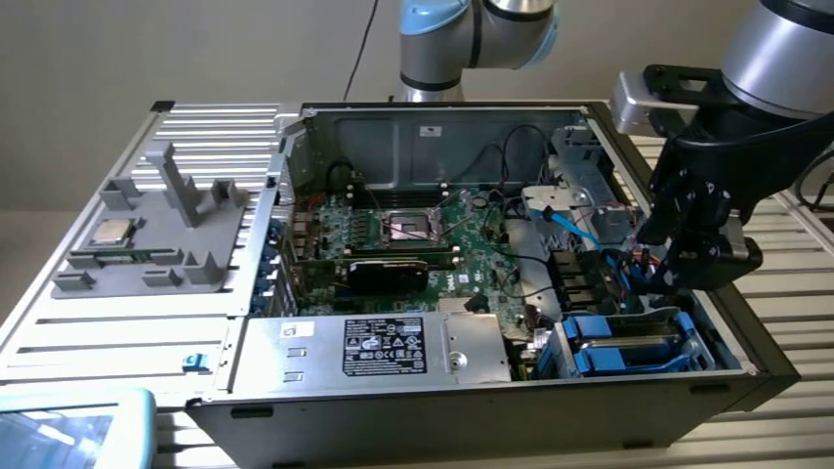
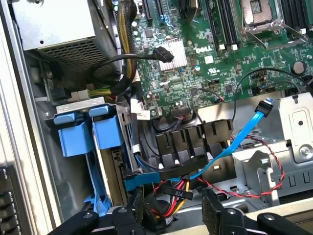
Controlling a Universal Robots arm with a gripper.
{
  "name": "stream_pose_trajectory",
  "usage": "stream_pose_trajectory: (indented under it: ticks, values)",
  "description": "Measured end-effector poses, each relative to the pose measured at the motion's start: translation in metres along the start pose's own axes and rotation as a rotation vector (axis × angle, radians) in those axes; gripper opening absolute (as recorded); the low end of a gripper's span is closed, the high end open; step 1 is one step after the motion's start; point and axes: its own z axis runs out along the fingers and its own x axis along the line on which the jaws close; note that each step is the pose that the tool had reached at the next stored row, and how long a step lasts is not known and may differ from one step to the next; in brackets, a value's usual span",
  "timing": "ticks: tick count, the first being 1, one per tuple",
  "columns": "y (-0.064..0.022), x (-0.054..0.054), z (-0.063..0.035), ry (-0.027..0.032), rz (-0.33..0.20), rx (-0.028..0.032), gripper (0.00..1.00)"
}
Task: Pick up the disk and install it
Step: 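Insert the first disk wire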
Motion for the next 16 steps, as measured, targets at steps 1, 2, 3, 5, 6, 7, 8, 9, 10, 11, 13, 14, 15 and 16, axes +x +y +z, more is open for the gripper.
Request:
stream_pose_trajectory:
  ticks: [1,2,3,5,6,7,8,9,10,11,13,14,15,16]
  values:
    - [0.0004,0.000,0.0004,-0.0005,0.005,0.0032,0.60]
    - [0.0010,-0.001,0.0006,-0.0019,0.006,0.0083,0.60]
    - [0.0018,-0.001,0.0010,-0.0037,0.008,0.0136,0.60]
    - [0.0032,-0.003,0.0016,-0.0068,0.011,0.0245,0.60]
    - [0.0038,-0.003,0.0020,-0.0081,0.013,0.0291,0.60]
    - [0.0045,-0.003,0.0027,-0.0088,0.016,0.0318,0.60]
    - [0.0053,-0.003,0.0035,-0.0092,0.020,0.0339,0.60]
    - [0.0061,-0.003,0.0043,-0.0094,0.025,0.0348,0.60]
    - [0.0071,-0.003,0.0052,-0.0092,0.031,0.0351,0.60]
    - [0.0081,-0.003,0.0059,-0.0089,0.037,0.0356,0.60]
    - [0.0108,-0.002,0.0069,-0.0081,0.048,0.0363,0.60]
    - [0.0125,-0.002,0.0071,-0.0083,0.052,0.0365,0.60]
    - [0.0141,-0.001,0.0072,-0.0094,0.054,0.0363,0.60]
    - [0.0151,-0.001,0.0072,-0.0104,0.054,0.0360,0.60]
